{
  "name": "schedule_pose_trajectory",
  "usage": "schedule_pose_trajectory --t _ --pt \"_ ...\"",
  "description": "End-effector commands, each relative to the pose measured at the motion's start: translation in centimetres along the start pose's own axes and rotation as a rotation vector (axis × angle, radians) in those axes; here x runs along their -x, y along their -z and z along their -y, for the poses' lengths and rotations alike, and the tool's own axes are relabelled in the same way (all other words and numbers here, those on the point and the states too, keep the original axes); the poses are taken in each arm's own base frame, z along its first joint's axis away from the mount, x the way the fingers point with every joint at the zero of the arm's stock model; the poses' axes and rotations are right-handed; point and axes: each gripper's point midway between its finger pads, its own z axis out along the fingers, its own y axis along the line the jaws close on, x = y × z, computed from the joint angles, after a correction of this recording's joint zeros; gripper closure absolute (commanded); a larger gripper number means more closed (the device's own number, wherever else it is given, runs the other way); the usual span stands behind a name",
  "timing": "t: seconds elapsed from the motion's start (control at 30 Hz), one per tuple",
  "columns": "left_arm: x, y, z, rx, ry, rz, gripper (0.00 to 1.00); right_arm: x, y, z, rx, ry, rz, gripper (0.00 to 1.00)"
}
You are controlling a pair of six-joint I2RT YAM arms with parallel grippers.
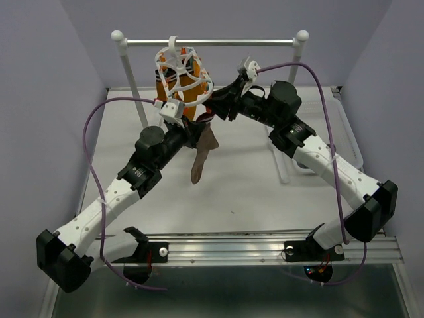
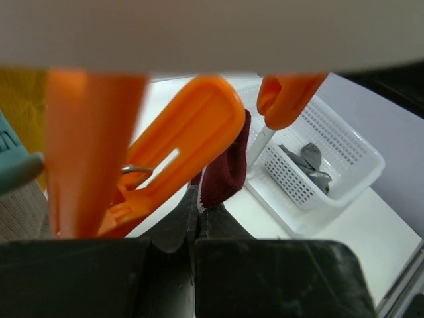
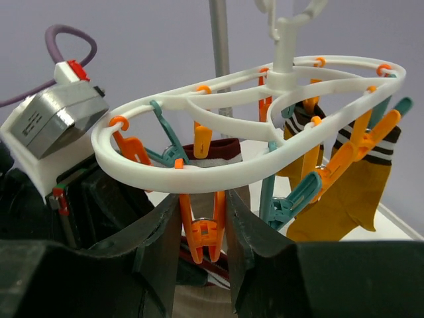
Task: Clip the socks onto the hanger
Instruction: Clamp the sock onto the hanger.
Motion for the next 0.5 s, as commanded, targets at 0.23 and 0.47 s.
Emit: schedule_pose_trajectory --t 0.23,0.47 --pt "2.8 1.3 3.2 -0.299 -0.062 0.054 1.0 2.1 1.6 -3.6 0.183 0.157 0.067 0.99" --pt "2.3 1.4 2.9 -0.302 -0.099 0.017 1.0 2.7 1.2 -2.8 0.188 0.173 0.081 0.99"
